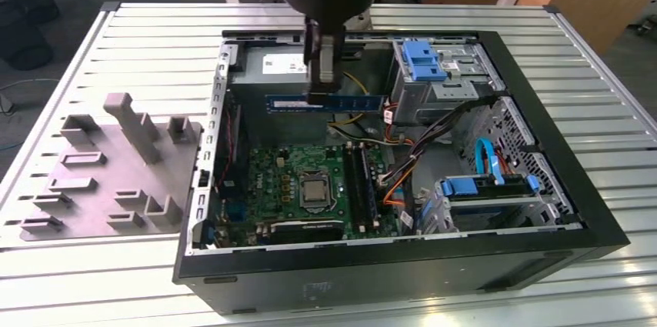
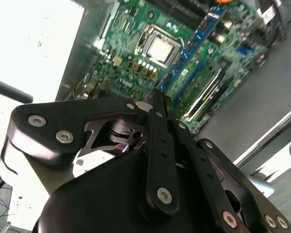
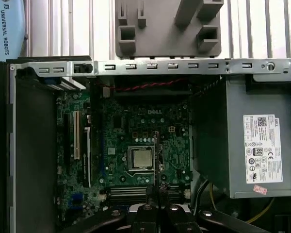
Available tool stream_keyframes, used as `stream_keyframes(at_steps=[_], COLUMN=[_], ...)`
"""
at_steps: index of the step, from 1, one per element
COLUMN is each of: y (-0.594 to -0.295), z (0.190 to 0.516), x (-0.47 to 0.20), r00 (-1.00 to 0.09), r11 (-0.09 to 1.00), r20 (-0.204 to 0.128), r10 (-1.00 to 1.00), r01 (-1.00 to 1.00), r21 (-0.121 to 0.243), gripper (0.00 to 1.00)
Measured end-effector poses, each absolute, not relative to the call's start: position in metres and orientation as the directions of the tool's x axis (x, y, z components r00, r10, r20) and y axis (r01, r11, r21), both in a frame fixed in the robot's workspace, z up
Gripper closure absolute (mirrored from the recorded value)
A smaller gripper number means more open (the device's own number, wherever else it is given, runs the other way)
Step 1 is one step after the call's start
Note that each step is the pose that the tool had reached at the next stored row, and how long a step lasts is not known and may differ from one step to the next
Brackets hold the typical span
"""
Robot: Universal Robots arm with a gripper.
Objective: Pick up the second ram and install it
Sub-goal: 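Pick up the second ram and move it above second insertion slot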
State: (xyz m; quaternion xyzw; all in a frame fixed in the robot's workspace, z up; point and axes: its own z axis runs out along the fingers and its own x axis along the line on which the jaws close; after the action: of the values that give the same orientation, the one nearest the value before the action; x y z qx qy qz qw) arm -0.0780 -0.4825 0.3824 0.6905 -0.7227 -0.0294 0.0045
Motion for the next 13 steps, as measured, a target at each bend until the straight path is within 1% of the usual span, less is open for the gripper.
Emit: stream_keyframes(at_steps=[13], y=[-0.4825], z=[0.3776], x=[-0.0682], r00=[-0.045], r11=[0.043], r20=[-0.034], r10=[-0.998], r01=[-0.998], r21=[0.049], gripper=[0.87])
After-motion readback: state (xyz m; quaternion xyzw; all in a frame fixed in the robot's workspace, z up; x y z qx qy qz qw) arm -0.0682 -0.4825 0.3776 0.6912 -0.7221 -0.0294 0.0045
